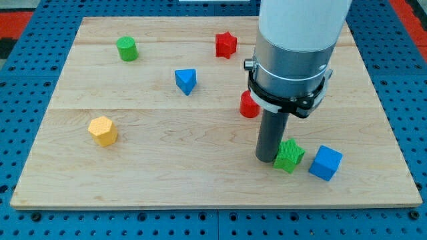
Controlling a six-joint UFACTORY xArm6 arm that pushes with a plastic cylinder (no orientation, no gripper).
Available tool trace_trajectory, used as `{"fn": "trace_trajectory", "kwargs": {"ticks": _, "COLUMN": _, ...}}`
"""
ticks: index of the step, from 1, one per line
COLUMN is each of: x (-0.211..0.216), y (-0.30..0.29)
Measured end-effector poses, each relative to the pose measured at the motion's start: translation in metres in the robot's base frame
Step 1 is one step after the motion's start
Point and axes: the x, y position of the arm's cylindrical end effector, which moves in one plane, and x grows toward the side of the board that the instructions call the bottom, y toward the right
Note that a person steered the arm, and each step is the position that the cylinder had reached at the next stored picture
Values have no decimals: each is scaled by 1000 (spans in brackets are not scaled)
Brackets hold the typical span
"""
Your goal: Move red circle closer to the green star
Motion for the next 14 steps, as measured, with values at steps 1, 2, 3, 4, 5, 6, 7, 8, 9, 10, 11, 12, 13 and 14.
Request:
{"fn": "trace_trajectory", "kwargs": {"ticks": 1, "x": -6, "y": -16}}
{"fn": "trace_trajectory", "kwargs": {"ticks": 2, "x": -37, "y": -85}}
{"fn": "trace_trajectory", "kwargs": {"ticks": 3, "x": -65, "y": -42}}
{"fn": "trace_trajectory", "kwargs": {"ticks": 4, "x": -66, "y": -11}}
{"fn": "trace_trajectory", "kwargs": {"ticks": 5, "x": -95, "y": 29}}
{"fn": "trace_trajectory", "kwargs": {"ticks": 6, "x": -155, "y": 33}}
{"fn": "trace_trajectory", "kwargs": {"ticks": 7, "x": -168, "y": -27}}
{"fn": "trace_trajectory", "kwargs": {"ticks": 8, "x": -163, "y": -50}}
{"fn": "trace_trajectory", "kwargs": {"ticks": 9, "x": -145, "y": -36}}
{"fn": "trace_trajectory", "kwargs": {"ticks": 10, "x": -113, "y": -41}}
{"fn": "trace_trajectory", "kwargs": {"ticks": 11, "x": -97, "y": -24}}
{"fn": "trace_trajectory", "kwargs": {"ticks": 12, "x": -89, "y": -16}}
{"fn": "trace_trajectory", "kwargs": {"ticks": 13, "x": -85, "y": -23}}
{"fn": "trace_trajectory", "kwargs": {"ticks": 14, "x": -82, "y": -41}}
